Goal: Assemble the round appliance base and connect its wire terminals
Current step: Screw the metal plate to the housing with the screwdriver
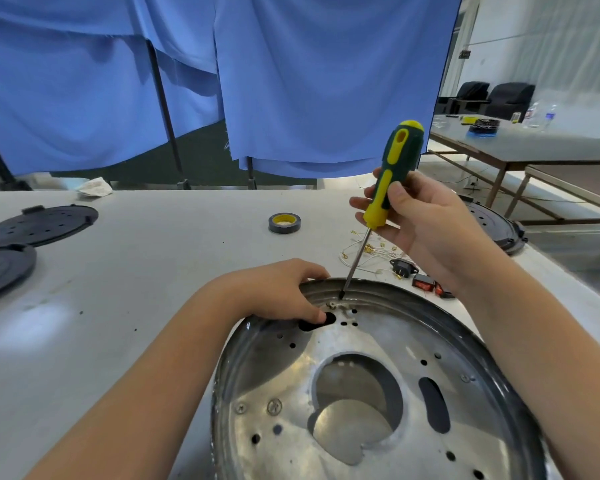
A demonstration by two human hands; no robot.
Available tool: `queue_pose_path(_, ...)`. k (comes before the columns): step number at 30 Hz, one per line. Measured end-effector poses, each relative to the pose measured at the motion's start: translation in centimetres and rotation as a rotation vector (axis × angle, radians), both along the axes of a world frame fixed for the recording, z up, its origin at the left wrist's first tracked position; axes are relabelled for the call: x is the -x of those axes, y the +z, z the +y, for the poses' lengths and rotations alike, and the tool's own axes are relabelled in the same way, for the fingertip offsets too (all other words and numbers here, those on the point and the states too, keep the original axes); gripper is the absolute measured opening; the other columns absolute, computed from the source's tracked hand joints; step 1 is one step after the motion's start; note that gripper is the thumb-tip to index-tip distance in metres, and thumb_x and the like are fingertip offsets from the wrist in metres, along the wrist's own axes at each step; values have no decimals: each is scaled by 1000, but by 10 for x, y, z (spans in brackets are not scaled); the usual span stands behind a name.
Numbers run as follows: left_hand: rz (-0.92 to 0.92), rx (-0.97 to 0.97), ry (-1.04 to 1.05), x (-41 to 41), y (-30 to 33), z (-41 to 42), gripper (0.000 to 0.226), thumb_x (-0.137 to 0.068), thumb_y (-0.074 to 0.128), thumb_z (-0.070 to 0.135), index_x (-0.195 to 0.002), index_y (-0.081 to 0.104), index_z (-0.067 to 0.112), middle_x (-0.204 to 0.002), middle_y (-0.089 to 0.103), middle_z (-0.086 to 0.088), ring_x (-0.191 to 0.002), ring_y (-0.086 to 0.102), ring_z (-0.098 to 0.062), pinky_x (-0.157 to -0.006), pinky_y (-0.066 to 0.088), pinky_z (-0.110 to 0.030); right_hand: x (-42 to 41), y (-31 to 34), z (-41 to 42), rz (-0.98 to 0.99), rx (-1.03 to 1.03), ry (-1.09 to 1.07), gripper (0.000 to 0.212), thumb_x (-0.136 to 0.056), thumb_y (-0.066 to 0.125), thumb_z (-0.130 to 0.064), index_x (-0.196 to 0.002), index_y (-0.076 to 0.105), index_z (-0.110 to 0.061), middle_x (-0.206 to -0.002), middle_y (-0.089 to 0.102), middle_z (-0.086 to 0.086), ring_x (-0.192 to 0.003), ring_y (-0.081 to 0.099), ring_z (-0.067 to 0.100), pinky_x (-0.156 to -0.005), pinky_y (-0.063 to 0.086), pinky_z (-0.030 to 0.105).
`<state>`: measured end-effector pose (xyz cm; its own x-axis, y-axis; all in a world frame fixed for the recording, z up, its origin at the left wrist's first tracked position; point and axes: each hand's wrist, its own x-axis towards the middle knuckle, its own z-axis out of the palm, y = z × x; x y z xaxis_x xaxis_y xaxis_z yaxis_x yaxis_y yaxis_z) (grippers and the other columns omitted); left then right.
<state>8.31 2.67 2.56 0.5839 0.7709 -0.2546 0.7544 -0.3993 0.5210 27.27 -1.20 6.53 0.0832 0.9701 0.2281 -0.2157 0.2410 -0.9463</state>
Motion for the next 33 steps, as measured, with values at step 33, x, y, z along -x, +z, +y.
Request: queue_pose_path(33,-110,46,161,-10,-7,5,17,-89,62,37,-75,69,30,-73,65,8,-73,58,-8,-63,40,-22,8,1,-7,-422,-197,-129,41,-70,79,-21,-100,52,-19,-92,68,-1,-79,71,12,-71,58,26)
